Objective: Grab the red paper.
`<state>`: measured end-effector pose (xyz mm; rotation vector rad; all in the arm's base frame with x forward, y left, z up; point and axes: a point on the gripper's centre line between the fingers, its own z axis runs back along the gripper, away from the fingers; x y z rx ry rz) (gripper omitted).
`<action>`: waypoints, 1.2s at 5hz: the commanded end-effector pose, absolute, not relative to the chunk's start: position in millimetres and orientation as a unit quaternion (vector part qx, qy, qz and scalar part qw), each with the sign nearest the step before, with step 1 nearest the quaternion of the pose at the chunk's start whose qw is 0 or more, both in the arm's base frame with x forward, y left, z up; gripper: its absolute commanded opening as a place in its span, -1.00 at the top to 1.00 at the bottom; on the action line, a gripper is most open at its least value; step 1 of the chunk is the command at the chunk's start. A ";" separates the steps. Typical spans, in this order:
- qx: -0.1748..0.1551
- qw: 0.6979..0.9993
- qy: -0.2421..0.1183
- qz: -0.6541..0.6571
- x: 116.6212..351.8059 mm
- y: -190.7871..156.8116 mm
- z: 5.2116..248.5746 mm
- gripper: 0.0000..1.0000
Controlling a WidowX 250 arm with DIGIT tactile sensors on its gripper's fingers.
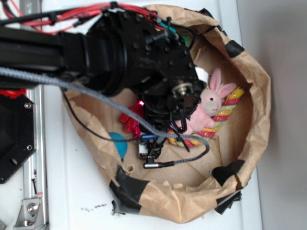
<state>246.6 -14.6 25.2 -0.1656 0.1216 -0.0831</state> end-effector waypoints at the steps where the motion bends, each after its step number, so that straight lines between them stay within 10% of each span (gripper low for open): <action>1: -0.077 0.993 0.051 -0.075 240.2 -29.5 32.7 1.00; 2: -0.095 0.991 0.037 -0.087 240.6 -25.9 41.4 1.00; 3: -0.025 0.999 0.000 -0.039 247.2 -11.7 61.8 1.00; 4: -0.041 0.997 -0.054 -0.021 256.1 -1.8 104.0 1.00; 6: -0.016 0.998 -0.035 0.048 257.9 8.0 194.9 1.00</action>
